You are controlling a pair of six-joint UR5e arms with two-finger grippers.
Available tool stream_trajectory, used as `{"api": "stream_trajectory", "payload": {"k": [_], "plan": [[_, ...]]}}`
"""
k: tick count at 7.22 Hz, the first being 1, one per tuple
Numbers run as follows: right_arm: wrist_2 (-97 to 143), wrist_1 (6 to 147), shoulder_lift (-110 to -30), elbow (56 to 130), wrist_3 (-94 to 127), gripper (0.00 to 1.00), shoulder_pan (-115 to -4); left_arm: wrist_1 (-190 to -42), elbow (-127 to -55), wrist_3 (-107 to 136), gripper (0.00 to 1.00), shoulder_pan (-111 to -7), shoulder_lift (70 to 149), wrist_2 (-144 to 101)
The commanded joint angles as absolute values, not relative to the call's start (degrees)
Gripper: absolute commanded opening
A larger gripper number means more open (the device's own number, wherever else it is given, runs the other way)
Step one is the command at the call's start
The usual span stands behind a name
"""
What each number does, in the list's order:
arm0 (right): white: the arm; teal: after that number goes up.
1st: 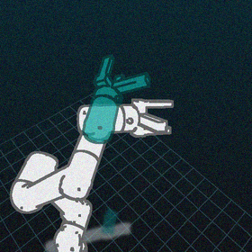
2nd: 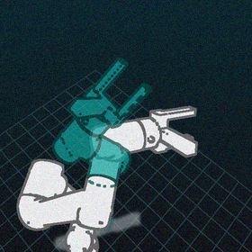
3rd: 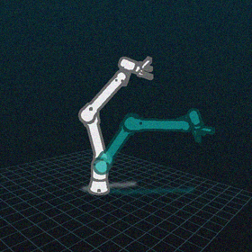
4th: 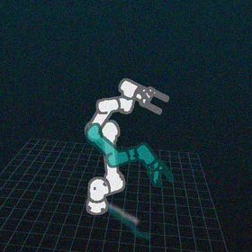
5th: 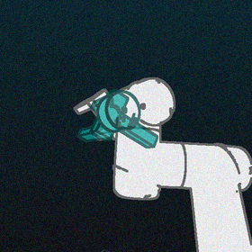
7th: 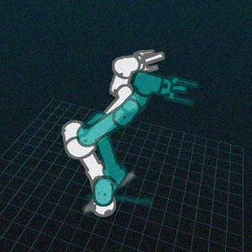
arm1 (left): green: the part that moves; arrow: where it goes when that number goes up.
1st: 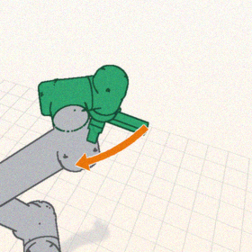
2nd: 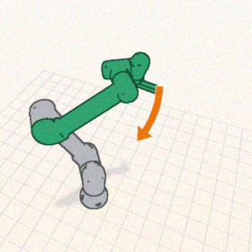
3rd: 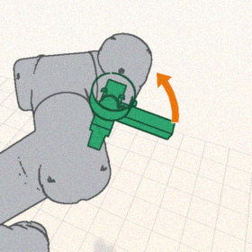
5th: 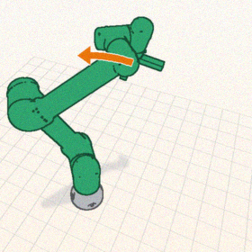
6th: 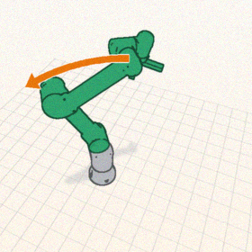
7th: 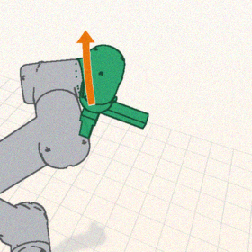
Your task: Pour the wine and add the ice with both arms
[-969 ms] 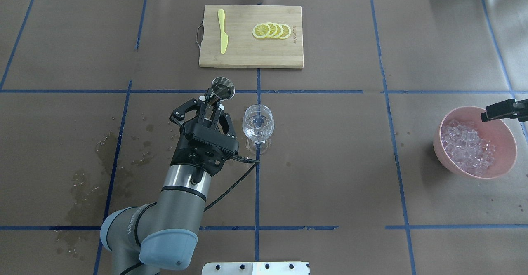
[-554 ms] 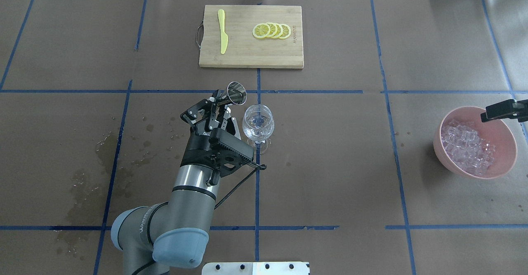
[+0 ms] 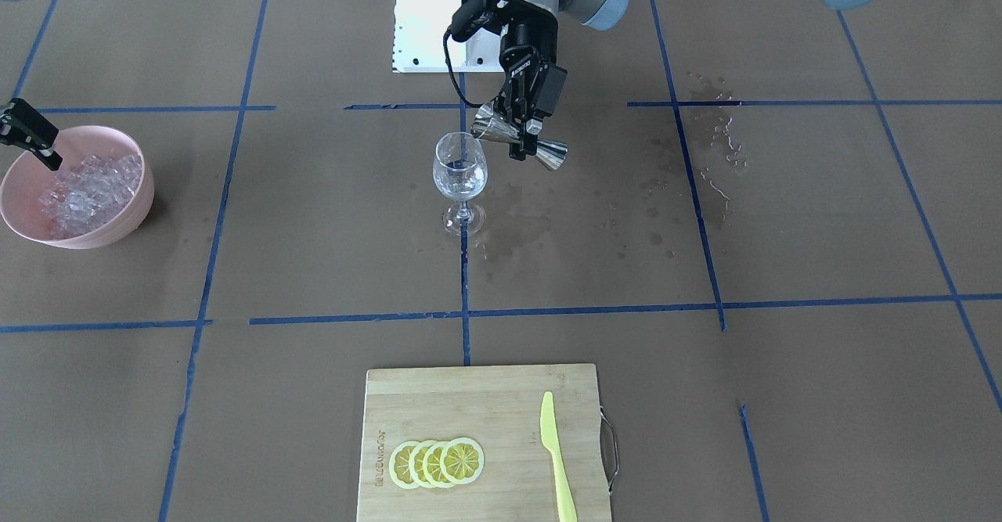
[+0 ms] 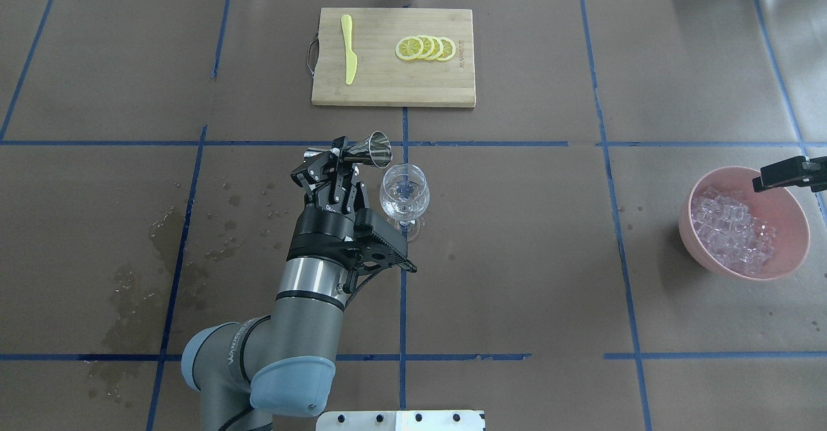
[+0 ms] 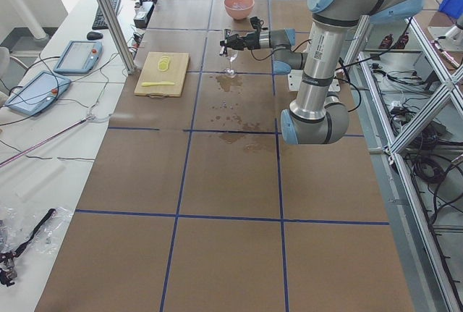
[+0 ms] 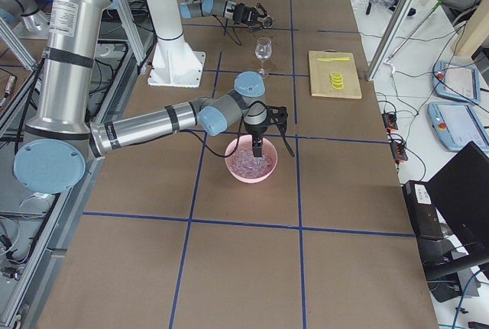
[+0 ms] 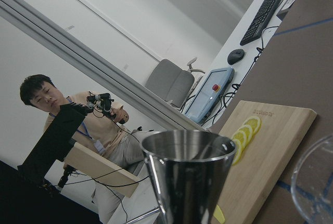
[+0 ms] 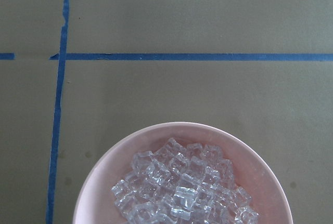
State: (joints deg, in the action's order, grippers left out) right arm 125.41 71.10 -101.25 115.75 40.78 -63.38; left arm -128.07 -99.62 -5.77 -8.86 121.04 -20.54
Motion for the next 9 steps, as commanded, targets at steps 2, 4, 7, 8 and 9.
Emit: {"api": "stream_trajectory", "payload": {"k": [2, 4, 7, 8, 9], "plan": [[125.51, 71.1, -101.16, 115.66, 40.78, 1.0, -63.37, -128.06, -99.58, -13.26, 0.0, -8.88, 121.11, -20.3], [125.51, 71.02, -101.16, 115.66, 40.78, 1.0, -63.37, -127.97, -99.49, -18.87, 0.0, -8.79, 121.38, -17.95], [125.51, 71.1, -101.16, 115.66, 40.78, 1.0, -63.46, -127.97, -99.05, -25.55, 0.0, -8.35, 121.46, -15.92], [125.51, 71.1, -101.25, 115.58, 40.78, 1.0, -63.37, -127.97, -98.1, -26.88, 0.0, -7.74, 121.46, -14.6], [125.51, 71.1, -101.16, 115.49, 40.78, 1.0, -63.37, -127.97, -98.0, -27.07, 0.0, -7.3, 121.55, -14.15]]}}
